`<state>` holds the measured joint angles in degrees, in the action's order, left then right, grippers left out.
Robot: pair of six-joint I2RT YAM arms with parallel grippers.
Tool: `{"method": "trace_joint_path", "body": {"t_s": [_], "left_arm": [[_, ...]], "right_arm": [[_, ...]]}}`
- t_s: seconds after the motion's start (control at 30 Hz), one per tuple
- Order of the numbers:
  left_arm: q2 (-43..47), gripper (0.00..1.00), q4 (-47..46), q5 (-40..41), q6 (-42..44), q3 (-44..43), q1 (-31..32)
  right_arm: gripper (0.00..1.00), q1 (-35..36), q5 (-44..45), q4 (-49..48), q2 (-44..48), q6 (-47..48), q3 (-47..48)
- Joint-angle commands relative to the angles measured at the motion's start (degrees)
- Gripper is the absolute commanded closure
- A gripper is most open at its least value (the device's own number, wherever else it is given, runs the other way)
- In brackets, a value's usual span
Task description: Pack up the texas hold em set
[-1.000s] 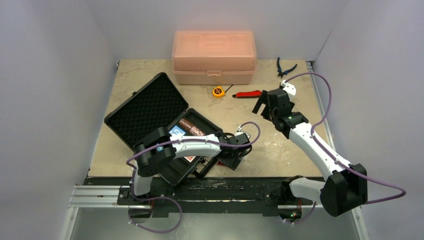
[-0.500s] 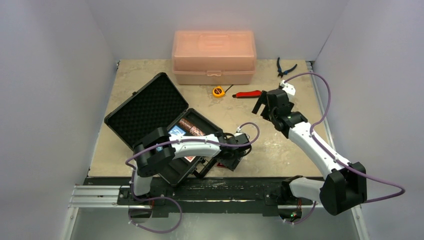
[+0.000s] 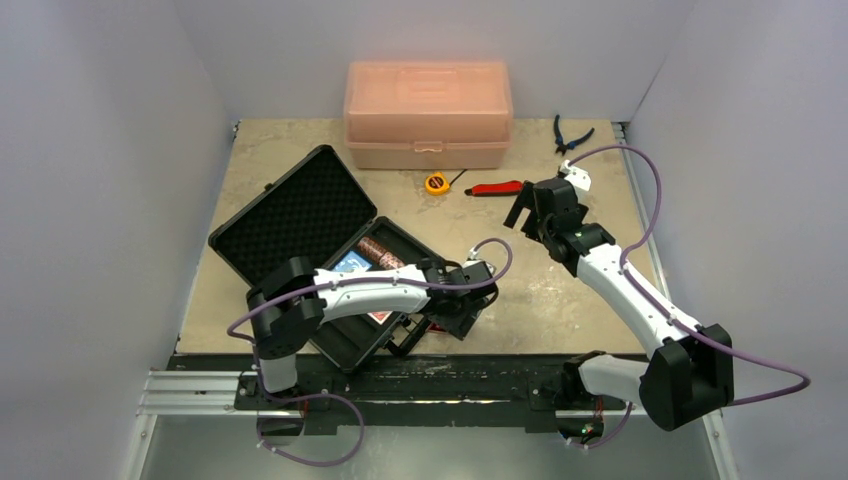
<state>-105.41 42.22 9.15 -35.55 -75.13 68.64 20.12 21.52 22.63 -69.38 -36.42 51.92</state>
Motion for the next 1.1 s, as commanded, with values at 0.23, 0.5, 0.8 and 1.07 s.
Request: {"method": "trace_joint_path", "body": {"t_s": [0.23,0.5,0.8,1.07], "left_arm": [[10.1,0.55,2.0,3.0,-2.9,1.4,0.0],[17.1,0.59,3.5,9.1,-6.0,4.0,-0.2],[24.6,0.66,4.3,12.7,-13.8,9.6,-2.9],[36.8,0.67,3.3,13.3,-22.2,20.2,-8.1]], "right_arm": [[0.01,-0.4,0.8,-1.6,0.4,0.5,-0.6],[0.01,-0.4,0.6,-1.8,0.2,0.6,-0.6],[0.01,-0.5,0.4,-1.8,0.3,0.7,-0.6],[0.01,-0.5,-0.1,-1.9,0.2,0.7,-0.8]]}}
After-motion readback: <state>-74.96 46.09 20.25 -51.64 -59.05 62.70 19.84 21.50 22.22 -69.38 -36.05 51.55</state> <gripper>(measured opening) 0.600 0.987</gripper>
